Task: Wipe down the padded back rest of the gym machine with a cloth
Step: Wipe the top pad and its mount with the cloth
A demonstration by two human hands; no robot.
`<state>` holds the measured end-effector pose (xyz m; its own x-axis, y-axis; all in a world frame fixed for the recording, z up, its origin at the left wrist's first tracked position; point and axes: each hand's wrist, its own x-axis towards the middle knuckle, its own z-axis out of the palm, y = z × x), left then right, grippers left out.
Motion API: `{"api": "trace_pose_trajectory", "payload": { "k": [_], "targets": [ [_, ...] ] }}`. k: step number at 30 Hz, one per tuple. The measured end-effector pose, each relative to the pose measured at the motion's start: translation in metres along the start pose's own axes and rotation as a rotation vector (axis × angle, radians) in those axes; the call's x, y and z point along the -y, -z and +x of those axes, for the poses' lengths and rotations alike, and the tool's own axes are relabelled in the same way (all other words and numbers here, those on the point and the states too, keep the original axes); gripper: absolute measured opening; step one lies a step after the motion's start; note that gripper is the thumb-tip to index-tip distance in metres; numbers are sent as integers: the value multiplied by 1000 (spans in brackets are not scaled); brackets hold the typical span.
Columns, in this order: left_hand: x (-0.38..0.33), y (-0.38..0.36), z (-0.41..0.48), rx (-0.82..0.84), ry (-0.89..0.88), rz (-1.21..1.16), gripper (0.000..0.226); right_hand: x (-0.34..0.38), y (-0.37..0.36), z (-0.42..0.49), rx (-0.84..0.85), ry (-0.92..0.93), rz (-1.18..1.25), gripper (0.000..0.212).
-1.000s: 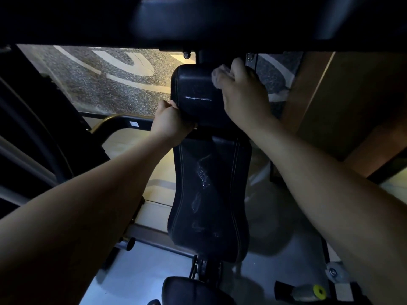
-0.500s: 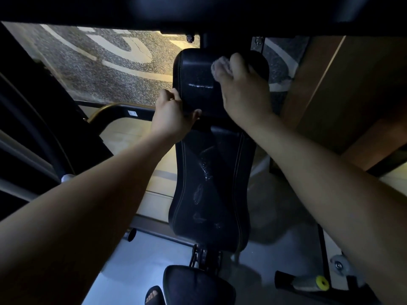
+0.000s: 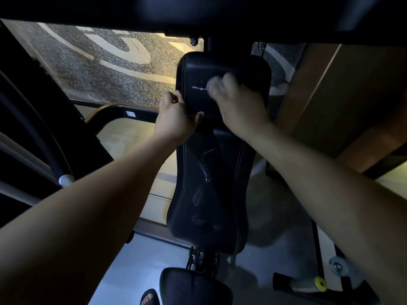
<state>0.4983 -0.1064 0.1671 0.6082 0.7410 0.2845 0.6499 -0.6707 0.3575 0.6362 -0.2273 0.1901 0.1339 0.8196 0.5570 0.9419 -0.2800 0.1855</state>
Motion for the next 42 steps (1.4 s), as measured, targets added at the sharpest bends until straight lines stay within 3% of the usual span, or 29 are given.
{"api": "trace_pose_trajectory", "payload": {
  "k": [2, 4, 7, 10, 14, 16, 22, 26, 29, 32, 35, 38, 40, 42],
  "targets": [
    [-1, 2, 0, 21, 4, 13, 93, 1, -2, -12, 85, 155, -14, 35],
    [0, 4, -1, 44, 4, 16, 94, -10, 8, -4, 67, 199, -11, 31],
    [2, 6, -2, 86, -13, 13, 95, -20, 17, 23, -67, 40, -46, 31],
    [5, 9, -2, 125, -18, -9, 92, -6, 14, 30, -93, -85, -19, 37],
    [4, 14, -4, 153, 3, -46, 95, 4, 2, 3, 92, 199, -38, 29],
    [3, 16, -6, 166, 6, -61, 102, -6, 10, 7, 115, 245, -6, 32],
    [4, 21, -6, 197, 26, -75, 101, 5, 20, 40, -19, -93, 20, 35],
    [6, 25, -5, 248, 22, -68, 100, 26, 2, 11, 138, 198, -28, 44],
    [9, 26, -5, 278, 4, -62, 99, 14, 8, 13, 102, 239, 36, 69],
    [9, 28, -4, 290, -6, -70, 97, 4, 17, 36, 84, 75, -46, 43],
    [10, 30, -4, 298, -8, -81, 94, 17, 14, 39, 67, -71, 5, 43],
    [12, 29, -4, 303, -13, -91, 93, 31, -1, 12, 168, 115, 53, 39],
    [13, 29, -4, 311, -20, -95, 91, 25, -3, 4, 212, 247, 47, 48],
    [14, 30, -4, 312, -22, -91, 90, 17, 2, 18, 154, 158, 57, 43]
  ]
}}
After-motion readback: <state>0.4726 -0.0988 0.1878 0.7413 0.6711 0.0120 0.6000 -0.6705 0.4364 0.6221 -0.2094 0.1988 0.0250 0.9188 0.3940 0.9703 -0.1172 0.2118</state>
